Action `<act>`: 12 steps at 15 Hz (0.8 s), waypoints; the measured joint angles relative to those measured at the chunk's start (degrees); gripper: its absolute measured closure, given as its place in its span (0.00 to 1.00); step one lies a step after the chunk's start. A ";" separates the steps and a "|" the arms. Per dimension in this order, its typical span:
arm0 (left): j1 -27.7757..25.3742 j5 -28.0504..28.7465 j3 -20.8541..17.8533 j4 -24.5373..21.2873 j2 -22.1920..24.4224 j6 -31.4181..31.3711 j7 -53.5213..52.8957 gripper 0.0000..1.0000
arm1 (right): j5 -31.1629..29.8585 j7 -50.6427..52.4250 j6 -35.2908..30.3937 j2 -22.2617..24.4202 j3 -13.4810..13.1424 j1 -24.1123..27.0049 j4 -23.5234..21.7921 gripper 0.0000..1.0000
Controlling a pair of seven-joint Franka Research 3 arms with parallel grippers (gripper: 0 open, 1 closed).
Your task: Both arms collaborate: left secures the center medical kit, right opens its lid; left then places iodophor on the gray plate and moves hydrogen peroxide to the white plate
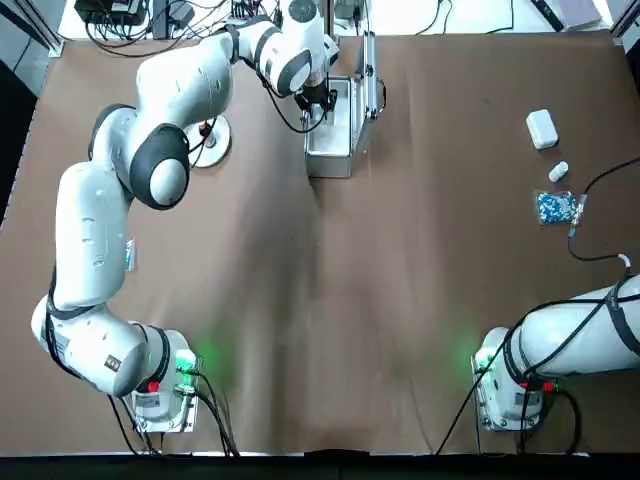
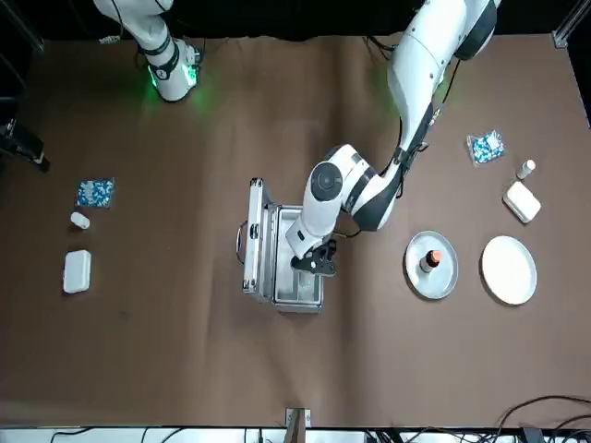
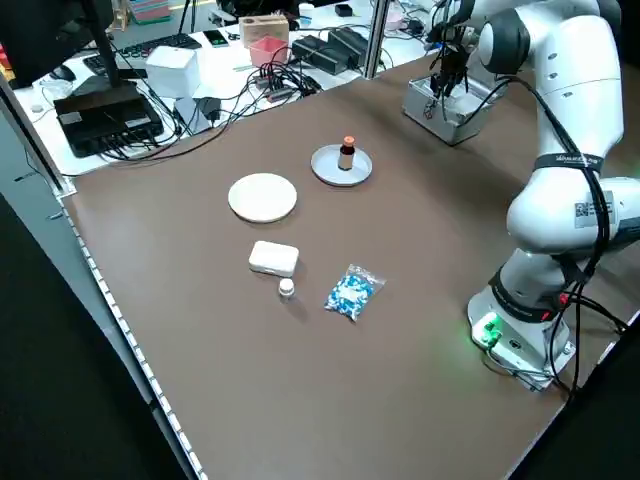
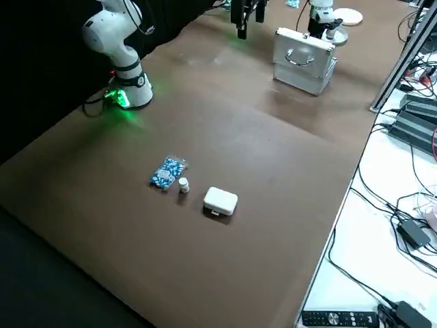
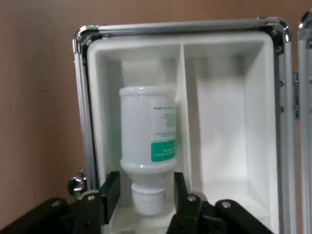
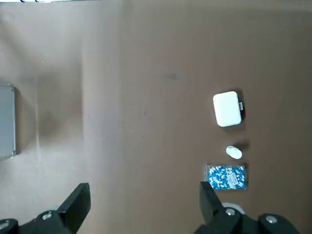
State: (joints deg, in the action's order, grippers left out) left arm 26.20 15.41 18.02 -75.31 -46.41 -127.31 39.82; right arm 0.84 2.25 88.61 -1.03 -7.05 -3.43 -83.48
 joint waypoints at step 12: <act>0.23 1.73 0.12 -0.08 -0.68 0.02 -0.11 0.52 | 0.00 0.00 0.00 0.00 -0.05 0.00 0.00 0.01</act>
State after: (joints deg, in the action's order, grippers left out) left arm 26.44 17.14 18.14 -75.39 -47.09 -127.29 39.71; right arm 0.84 2.25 88.61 -1.03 -7.09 -3.43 -83.48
